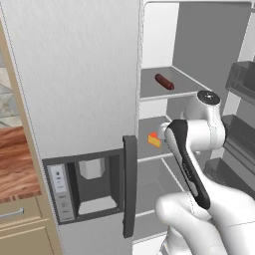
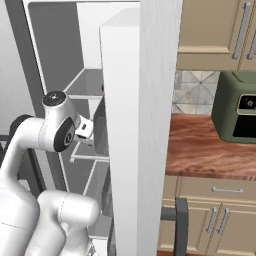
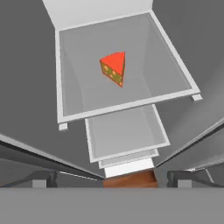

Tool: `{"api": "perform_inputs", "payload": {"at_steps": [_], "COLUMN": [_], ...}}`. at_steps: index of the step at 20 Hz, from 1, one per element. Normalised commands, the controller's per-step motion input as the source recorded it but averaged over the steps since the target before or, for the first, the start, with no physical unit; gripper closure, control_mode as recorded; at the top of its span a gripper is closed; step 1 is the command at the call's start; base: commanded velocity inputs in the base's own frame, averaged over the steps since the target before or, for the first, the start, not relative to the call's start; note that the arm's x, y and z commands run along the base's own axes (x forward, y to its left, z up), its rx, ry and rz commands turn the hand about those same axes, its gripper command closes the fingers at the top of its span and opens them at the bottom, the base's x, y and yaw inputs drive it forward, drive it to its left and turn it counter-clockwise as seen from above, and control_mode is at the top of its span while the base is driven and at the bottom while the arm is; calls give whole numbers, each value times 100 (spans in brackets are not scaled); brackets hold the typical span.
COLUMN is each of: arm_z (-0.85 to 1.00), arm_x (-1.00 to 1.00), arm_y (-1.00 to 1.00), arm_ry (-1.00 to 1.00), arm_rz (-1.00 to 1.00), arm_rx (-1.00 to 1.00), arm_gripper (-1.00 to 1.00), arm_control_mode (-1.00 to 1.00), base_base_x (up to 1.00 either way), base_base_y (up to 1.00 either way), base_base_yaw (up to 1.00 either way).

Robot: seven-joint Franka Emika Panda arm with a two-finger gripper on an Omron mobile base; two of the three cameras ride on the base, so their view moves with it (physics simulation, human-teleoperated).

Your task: Retrieve the sausage and cheese from the fridge and place them on the cutting board on the counter.

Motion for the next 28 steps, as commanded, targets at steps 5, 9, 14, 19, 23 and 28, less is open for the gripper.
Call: {"api": "perform_inputs", "payload": {"at_steps": [5,9,14,19,23,28], "arm_z": [-35,-54,-47,-28,-7,3], "arm_x": [52,58,61,84,81,66], "arm_y": [-23,-2,-1,-3,-2,-4], "arm_ry": [0,-4,-1,0,0,4], "arm_rz": [10,2,2,2,2,0], "arm_rx": [-3,-12,-10,-1,0,3], "arm_gripper": [-100,-100,-100,-100,-100,-100], "arm_control_mode": [-100,-100,-100,-100,-100,-100], "base_base_x": [0,0,0,0,0,0], "base_base_y": [0,0,0,0,0,0], "base_base_yaw": [0,0,0,0,0,0]}}
